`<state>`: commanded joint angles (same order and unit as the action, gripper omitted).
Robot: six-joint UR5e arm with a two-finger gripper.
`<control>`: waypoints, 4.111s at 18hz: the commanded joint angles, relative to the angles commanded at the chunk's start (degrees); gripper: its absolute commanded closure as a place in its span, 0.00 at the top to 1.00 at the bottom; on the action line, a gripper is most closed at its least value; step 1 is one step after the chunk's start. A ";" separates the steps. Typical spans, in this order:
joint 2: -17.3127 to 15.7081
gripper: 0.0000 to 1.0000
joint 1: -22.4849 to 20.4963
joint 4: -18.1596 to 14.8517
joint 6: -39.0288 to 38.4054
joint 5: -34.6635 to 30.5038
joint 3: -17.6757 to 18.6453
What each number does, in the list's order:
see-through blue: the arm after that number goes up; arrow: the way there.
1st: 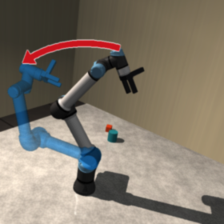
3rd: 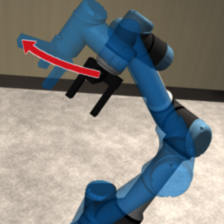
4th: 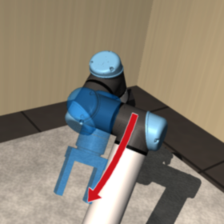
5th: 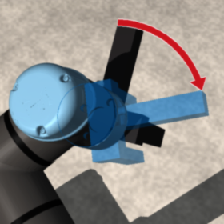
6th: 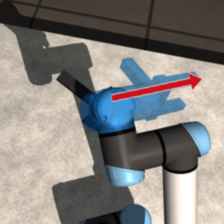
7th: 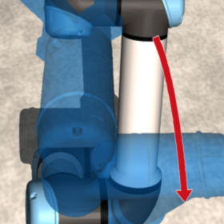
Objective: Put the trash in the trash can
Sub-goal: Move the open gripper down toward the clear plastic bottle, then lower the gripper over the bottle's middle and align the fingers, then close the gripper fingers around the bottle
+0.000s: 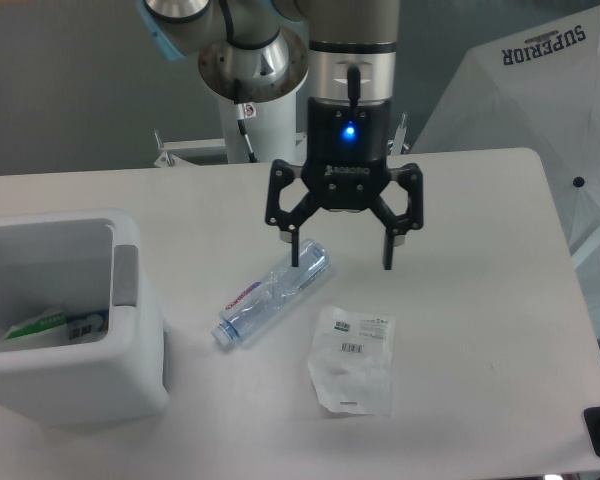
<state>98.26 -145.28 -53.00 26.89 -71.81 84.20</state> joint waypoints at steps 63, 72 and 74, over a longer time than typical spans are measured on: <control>15.82 1.00 13.27 3.95 29.71 -10.28 22.23; 16.70 0.95 13.71 5.27 29.71 -10.46 23.12; 16.70 0.84 13.71 5.27 29.62 -10.46 23.12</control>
<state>114.96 -131.57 -47.72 56.51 -82.27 107.31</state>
